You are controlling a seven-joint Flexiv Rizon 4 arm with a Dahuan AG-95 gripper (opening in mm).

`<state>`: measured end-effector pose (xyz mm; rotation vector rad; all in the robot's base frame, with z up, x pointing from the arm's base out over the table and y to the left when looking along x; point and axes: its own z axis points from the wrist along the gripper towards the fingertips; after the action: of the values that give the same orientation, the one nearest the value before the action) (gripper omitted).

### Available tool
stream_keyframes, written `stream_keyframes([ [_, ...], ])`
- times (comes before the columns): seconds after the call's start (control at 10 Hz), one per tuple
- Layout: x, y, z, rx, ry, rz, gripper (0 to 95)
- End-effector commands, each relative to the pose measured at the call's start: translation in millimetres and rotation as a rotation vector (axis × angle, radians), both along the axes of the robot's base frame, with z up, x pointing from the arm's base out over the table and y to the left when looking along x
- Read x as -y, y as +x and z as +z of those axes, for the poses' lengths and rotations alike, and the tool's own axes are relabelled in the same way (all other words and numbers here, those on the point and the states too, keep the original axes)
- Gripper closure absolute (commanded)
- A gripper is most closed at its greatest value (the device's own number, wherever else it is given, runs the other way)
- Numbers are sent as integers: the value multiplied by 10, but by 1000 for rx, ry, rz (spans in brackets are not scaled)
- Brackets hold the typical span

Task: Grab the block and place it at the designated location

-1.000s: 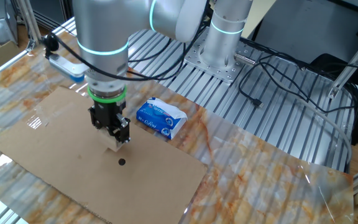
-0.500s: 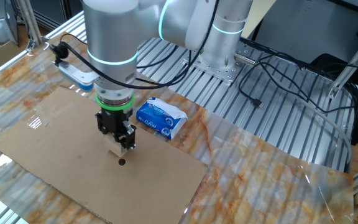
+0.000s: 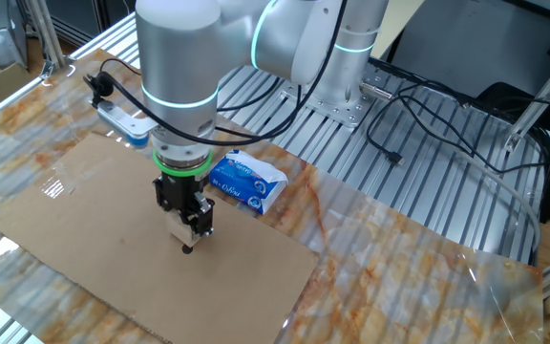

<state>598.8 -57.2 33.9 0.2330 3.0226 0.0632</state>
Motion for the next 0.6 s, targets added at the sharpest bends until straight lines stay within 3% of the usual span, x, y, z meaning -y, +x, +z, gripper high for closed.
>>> stream_keyframes([
  [0.1,0,0,1,-1,-5,-14,950],
  [0.2,-1,-1,1,-1,-3,-28,950],
  [0.3,-1,-2,1,-2,-5,-45,760],
  [0.4,-1,-2,0,-1,-5,-53,380],
  [0.6,-1,-2,-2,-2,-5,-59,380],
])
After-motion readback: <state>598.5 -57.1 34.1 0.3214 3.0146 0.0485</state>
